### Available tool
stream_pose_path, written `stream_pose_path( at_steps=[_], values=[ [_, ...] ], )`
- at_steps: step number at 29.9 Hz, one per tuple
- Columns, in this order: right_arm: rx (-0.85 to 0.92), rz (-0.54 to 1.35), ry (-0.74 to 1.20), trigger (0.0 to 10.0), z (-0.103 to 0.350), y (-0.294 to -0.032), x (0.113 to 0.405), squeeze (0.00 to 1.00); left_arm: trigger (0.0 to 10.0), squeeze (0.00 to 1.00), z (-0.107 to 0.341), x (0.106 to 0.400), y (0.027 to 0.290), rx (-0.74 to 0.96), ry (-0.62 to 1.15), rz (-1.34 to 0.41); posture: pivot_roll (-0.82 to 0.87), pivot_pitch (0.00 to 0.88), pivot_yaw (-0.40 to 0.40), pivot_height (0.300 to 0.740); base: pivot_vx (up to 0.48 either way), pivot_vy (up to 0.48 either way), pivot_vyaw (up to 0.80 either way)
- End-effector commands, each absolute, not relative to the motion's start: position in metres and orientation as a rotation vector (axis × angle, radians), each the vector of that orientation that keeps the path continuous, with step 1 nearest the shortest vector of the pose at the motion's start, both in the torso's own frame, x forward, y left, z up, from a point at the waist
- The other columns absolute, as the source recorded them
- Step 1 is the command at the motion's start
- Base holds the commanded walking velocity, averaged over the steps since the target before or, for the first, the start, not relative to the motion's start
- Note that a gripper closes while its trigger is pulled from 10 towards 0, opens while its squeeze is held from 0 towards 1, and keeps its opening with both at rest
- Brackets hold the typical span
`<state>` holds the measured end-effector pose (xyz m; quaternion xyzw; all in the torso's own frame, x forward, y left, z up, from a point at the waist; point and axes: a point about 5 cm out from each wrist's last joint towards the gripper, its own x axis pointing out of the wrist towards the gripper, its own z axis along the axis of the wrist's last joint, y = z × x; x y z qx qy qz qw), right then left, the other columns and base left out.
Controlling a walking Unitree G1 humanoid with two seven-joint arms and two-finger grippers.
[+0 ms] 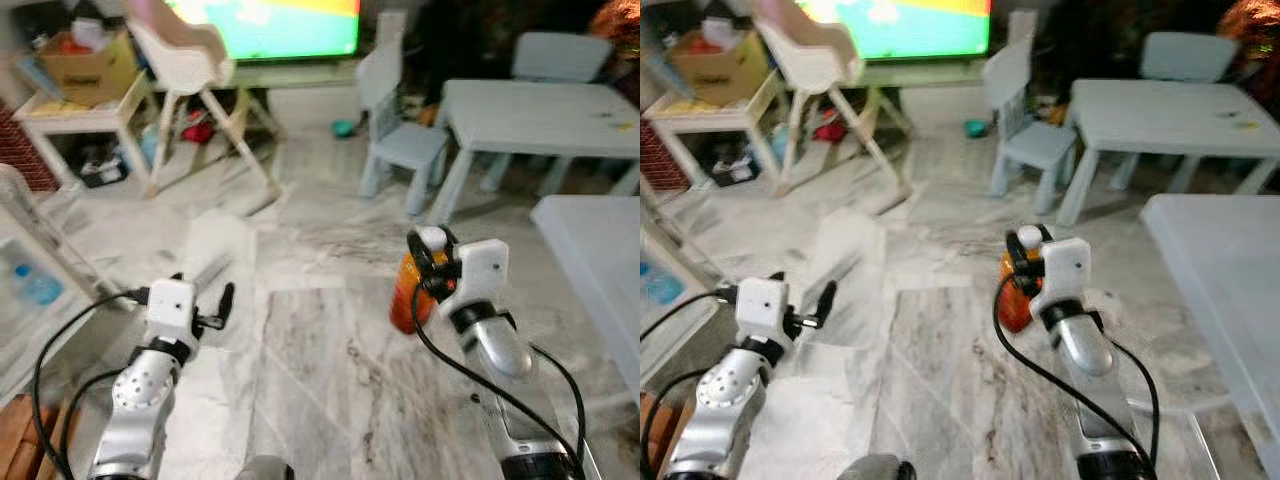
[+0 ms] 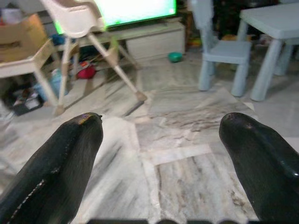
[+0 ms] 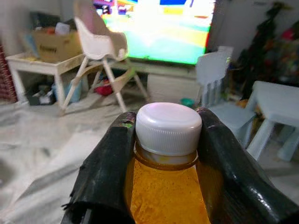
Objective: Restocking fridge
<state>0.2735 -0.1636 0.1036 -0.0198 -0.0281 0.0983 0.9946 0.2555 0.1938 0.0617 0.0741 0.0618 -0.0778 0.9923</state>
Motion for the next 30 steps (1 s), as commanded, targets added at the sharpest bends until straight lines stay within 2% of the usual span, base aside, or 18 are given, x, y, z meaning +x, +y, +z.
stream_pose_path(
  at_steps=[1, 8, 18, 30],
  values=[
    [-0.048, 0.215, -0.122, 10.0, 0.116, -0.161, 0.277, 0.00, 10.0, 0.00, 0.068, 0.262, 0.194, 0.159, 0.095, -0.154, 0.01, 0.000, 0.008, 0.740, 0.000, 0.000, 0.80],
    [-0.061, 0.256, -0.131, 10.0, 0.118, -0.156, 0.281, 0.00, 10.0, 0.00, 0.077, 0.267, 0.197, 0.178, 0.038, -0.131, 0.02, 0.000, 0.003, 0.740, 0.000, 0.000, 0.80],
    [-0.064, 0.270, -0.130, 10.0, 0.114, -0.153, 0.280, 0.00, 10.0, 0.00, 0.072, 0.264, 0.197, 0.175, 0.048, -0.121, 0.02, 0.000, -0.003, 0.740, 0.000, 0.000, 0.80],
    [-0.092, 0.234, -0.112, 10.0, 0.108, -0.166, 0.277, 0.00, 10.0, 0.00, 0.059, 0.255, 0.211, 0.187, 0.100, -0.079, 0.02, 0.000, -0.010, 0.740, 0.000, 0.000, 0.80]
  ],
)
